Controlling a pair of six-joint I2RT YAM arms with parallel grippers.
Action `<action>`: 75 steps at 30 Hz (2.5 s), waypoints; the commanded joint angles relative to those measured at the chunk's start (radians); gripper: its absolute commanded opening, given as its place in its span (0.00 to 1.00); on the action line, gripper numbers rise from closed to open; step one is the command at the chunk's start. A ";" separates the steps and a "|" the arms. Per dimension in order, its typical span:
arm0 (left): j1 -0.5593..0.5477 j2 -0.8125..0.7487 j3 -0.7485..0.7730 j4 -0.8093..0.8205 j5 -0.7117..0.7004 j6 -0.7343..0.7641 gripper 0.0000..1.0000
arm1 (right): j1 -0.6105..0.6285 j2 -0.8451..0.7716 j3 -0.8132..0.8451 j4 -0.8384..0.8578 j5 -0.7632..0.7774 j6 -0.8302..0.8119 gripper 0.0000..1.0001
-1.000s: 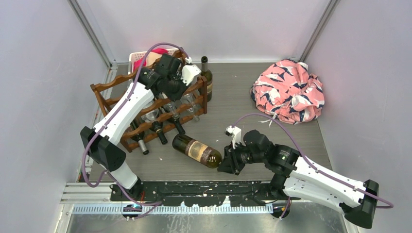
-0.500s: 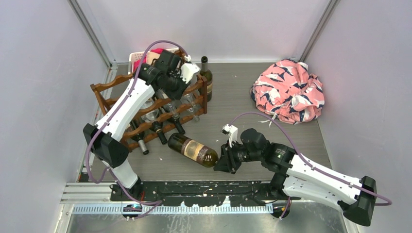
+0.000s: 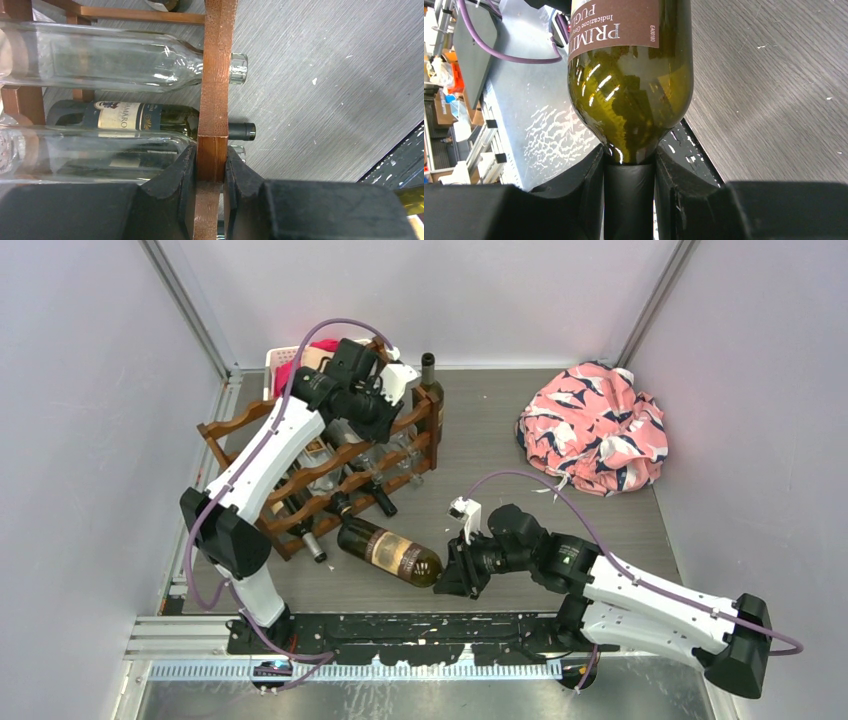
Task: Put the wine bottle on the wine rack
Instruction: Adjust the wine rack at the center of the board, then place the wine bottle in the wine rack.
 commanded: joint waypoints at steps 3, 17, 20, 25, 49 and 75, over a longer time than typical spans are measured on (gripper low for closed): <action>-0.032 0.011 0.060 0.186 0.189 -0.116 0.00 | 0.020 0.012 0.055 0.219 -0.016 -0.005 0.01; -0.032 -0.010 0.048 0.231 0.241 -0.183 0.13 | 0.180 0.135 0.105 0.326 0.046 -0.017 0.01; -0.031 -0.046 0.031 0.251 0.236 -0.203 0.30 | 0.196 0.142 0.106 0.349 0.063 -0.019 0.01; -0.031 -0.133 -0.003 0.269 0.205 -0.229 0.54 | 0.206 0.156 0.127 0.356 0.096 -0.043 0.01; -0.031 -0.733 -0.357 0.323 0.020 -0.212 0.77 | 0.214 0.327 0.258 0.470 0.231 -0.085 0.01; -0.031 -0.950 -0.513 0.302 -0.041 -0.200 0.77 | 0.269 0.611 0.444 0.666 0.580 -0.100 0.01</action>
